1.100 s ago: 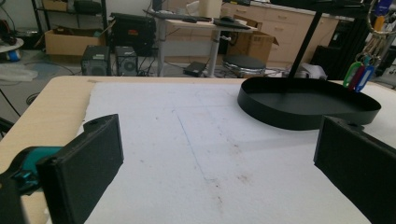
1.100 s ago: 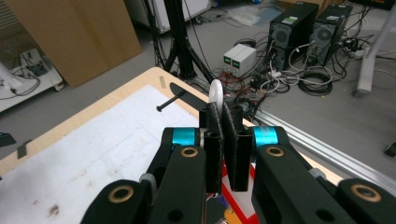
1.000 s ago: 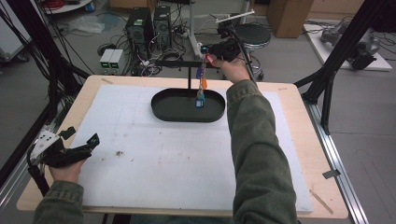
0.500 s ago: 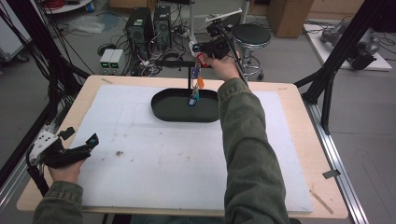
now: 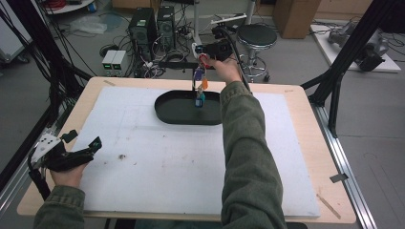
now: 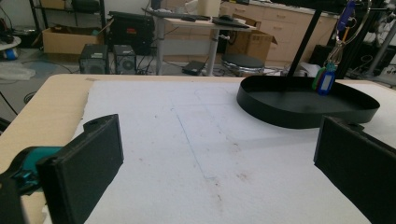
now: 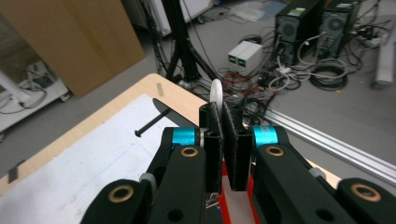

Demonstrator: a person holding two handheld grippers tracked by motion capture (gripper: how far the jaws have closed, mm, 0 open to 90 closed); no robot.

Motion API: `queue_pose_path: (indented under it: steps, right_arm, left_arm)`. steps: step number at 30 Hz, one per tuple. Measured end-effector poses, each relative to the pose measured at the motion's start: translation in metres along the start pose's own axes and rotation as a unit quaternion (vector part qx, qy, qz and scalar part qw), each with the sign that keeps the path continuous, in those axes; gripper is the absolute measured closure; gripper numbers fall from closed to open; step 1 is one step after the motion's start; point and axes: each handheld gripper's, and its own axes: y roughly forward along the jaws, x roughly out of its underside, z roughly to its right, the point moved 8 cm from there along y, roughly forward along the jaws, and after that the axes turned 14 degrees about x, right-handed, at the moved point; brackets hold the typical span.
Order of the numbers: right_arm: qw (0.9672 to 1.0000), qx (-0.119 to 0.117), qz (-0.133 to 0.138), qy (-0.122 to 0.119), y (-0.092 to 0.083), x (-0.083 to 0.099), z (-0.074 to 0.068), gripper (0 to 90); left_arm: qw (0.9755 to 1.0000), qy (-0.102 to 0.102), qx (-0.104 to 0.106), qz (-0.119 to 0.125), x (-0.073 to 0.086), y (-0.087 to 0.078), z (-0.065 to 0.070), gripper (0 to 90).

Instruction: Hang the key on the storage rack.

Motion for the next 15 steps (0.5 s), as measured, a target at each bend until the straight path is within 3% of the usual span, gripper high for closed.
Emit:
queue_pose_path:
  steps: [6, 15]
  right_arm:
    - [0.9993, -0.021, 0.007, 0.031, 0.007, -0.001, 0.002, 87.2]
    - [0.9990, -0.026, -0.008, 0.035, 0.016, 0.005, 0.000, 86.7]
  left_arm:
    - [1.0000, 0.001, 0.001, -0.001, 0.000, 0.000, 0.000, 1.8]
    - [1.0000, -0.002, 0.002, 0.000, 0.000, 0.000, 0.000, 1.8]
